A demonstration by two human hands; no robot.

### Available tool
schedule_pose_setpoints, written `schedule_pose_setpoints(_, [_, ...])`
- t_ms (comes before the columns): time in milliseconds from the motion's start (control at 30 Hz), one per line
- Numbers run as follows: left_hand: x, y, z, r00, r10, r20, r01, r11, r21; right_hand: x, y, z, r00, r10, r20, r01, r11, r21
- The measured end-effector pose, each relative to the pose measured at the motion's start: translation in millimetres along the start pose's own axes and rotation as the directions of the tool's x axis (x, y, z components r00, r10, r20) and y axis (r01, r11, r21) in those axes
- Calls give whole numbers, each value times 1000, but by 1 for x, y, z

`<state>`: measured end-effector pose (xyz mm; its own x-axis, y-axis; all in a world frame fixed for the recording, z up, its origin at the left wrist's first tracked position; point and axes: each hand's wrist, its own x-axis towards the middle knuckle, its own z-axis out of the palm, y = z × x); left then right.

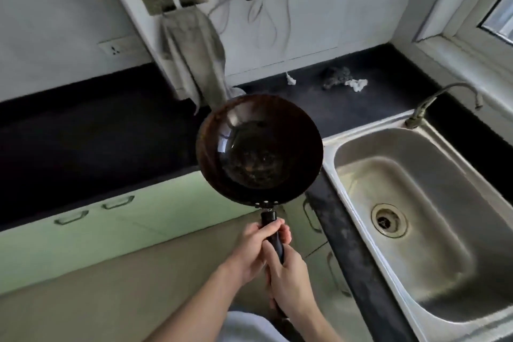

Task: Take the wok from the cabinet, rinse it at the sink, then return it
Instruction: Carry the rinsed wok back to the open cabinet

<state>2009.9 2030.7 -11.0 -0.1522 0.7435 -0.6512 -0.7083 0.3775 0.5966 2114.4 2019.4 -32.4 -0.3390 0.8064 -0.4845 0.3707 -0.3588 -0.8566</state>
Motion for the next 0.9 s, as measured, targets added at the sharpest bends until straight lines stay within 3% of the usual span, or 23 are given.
schedule_pose_setpoints(167, [-33, 6, -66, 991, 89, -102, -104, 982, -158, -19, -10, 51, 982, -51, 181, 71, 992, -102])
schedule_pose_setpoints(433, [-120, -2, -188, 940, 239, -245, -301, 918, -258, -80, -16, 155, 882, -45, 469, 160, 965, -209])
schedule_pose_setpoints(700, [-237, -30, -320, 857, 309, -412, -449, 840, -305, -178, 6, 280, 758, 38, 651, 198, 938, -286])
schedule_pose_setpoints(900, [-314, -53, -398, 777, 327, -538, -554, 761, -337, -237, 19, 359, 616, 108, 781, 298, 885, -357])
